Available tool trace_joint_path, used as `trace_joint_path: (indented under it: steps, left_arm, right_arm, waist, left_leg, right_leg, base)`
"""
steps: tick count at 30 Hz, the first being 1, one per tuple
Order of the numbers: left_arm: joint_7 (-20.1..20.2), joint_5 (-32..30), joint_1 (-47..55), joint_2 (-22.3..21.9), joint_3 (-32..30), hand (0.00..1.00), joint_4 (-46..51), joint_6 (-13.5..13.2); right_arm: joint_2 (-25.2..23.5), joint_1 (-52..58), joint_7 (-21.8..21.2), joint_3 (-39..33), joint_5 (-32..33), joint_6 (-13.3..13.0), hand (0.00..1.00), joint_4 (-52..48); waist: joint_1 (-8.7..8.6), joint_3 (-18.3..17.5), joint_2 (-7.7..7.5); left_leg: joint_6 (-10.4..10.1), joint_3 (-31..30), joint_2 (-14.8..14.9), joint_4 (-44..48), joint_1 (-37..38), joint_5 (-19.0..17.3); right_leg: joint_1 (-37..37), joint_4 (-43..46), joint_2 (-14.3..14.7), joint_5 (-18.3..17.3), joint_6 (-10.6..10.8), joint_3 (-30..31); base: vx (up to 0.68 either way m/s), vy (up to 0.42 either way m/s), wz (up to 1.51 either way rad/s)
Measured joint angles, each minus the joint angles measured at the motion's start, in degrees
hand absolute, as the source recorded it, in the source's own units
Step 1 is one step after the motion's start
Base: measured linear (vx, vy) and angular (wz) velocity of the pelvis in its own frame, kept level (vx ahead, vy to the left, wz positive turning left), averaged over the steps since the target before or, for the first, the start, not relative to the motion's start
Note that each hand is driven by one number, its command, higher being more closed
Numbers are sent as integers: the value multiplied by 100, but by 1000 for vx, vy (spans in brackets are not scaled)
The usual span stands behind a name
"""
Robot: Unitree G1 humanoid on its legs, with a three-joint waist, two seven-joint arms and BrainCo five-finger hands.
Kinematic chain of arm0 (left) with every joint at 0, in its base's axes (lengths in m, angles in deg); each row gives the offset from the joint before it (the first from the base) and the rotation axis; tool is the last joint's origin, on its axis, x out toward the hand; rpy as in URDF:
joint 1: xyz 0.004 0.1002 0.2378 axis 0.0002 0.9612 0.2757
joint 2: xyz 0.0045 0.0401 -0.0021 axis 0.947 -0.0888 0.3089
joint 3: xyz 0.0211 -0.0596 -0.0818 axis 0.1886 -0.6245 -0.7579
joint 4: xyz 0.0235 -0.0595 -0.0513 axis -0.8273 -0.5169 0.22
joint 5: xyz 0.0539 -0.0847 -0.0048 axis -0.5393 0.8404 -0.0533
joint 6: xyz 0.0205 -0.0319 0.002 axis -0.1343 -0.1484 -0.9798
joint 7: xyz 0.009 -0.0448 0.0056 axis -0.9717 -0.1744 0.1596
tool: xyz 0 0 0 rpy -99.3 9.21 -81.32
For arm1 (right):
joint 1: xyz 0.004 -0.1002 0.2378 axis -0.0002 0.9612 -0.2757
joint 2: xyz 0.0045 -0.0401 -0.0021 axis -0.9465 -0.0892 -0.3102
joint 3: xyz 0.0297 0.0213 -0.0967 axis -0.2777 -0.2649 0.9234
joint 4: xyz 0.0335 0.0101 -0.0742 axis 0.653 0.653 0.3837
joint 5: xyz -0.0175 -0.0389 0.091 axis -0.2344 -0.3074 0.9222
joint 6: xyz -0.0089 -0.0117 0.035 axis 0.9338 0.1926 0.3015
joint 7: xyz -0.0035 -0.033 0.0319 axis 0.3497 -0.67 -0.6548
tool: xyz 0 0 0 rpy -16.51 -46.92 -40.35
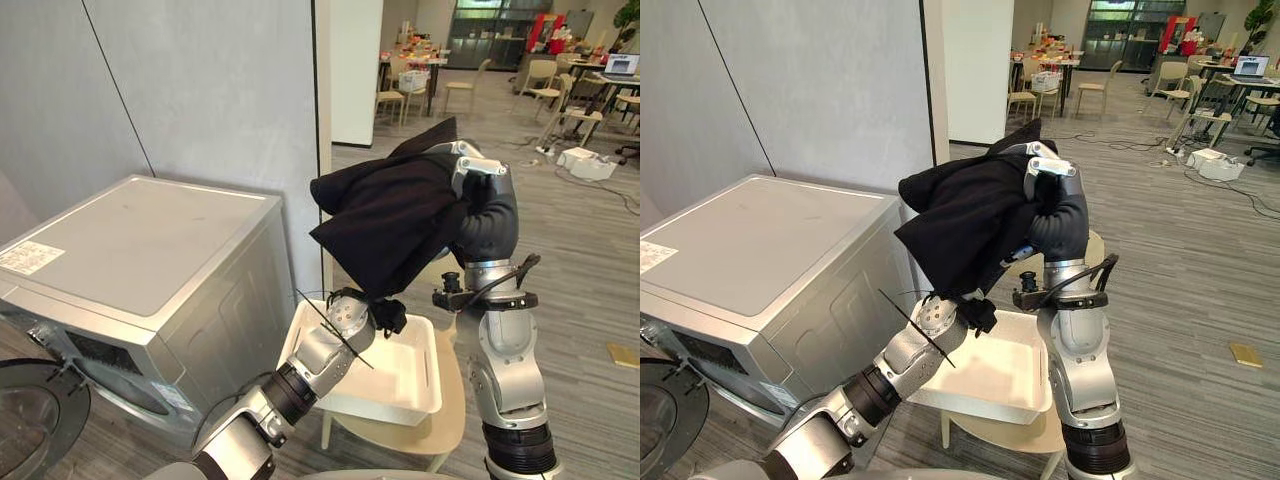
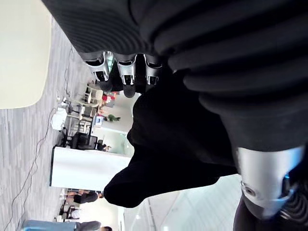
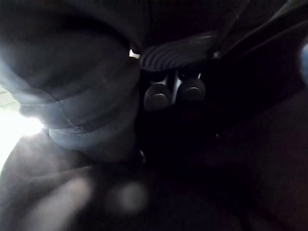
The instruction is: Pick up the laundry basket with both hands and put the clothes into the washing machine.
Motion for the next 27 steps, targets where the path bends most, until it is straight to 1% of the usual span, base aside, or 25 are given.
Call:
trace_joint_path:
  steps: [5, 8, 12, 13, 18, 23, 24, 27]
  left_arm:
    - [-20, 108, -96, 1, -238, 0, 473, -80]
    - [-26, 108, -95, 25, -571, 0, 774, -133]
    - [-26, 103, -24, 114, -816, 0, 1095, -189]
    - [-18, 102, 62, 135, -971, 0, 1274, -214]
    - [-11, 91, 329, 140, -1339, 0, 1627, -226]
    - [-6, 89, 419, 140, -1383, 0, 1628, -226]
    - [-4, 88, 422, 140, -1383, 100, 1628, -225]
    - [-2, 88, 421, 139, -1375, 100, 1628, -225]
  right_arm:
    - [6, 21, -11, -10, -2, -127, 100, -92]
    - [8, 195, -63, -62, -8, -138, 100, -131]
    - [10, 358, -135, -331, -70, -142, 100, -148]
    - [10, 405, -135, -455, -81, -140, 100, -146]
    - [11, 431, -131, -832, -274, -135, 100, -111]
    - [10, 437, -130, -977, -300, -130, 100, 44]
    - [10, 437, -131, -999, -299, -130, 100, 52]
    - [10, 437, -131, -1025, -295, -130, 100, 158]
  waist:
    - [-18, -6, 3]
    - [-17, -9, 0]
    - [-16, -8, 0]
    - [-20, -8, 1]
    - [-22, -8, 2]
    - [-38, -6, 4]
    - [-41, -6, 5]
    - [-53, -5, 5]
  left_leg:
    - [-4, 90, 18, 0, 36, -4]
    - [-4, 126, 30, 0, 24, -4]
    - [-6, 122, 27, 0, 23, -5]
    - [-10, 123, 26, 0, 25, -8]
    - [-16, 112, 23, 0, 29, -11]
    - [-16, 46, 17, -1, 31, -12]
    - [-16, 31, 17, -2, 31, -12]
    - [-16, 25, 15, -2, 28, -13]
  right_leg:
    - [-29, 5, 36, 0, 0, 131]
    - [-87, 18, 50, 0, 0, 169]
    - [-86, 13, 51, 0, 0, 176]
    - [-86, 8, 52, 0, 0, 177]
    - [-77, -4, 52, 1, -1, 174]
    - [-11, -40, 49, 0, -1, 123]
    - [-2, -41, 49, 0, -2, 115]
    - [-2, -41, 49, -1, -2, 115]
  base:
    - [-15, -3, -10]
    - [-13, -5, -6]
    - [0, 0, 0]
    - [0, 0, 0]
    - [0, 0, 0]
    - [-3, -3, 6]
    - [-4, -2, 5]
    - [-2, -1, 1]
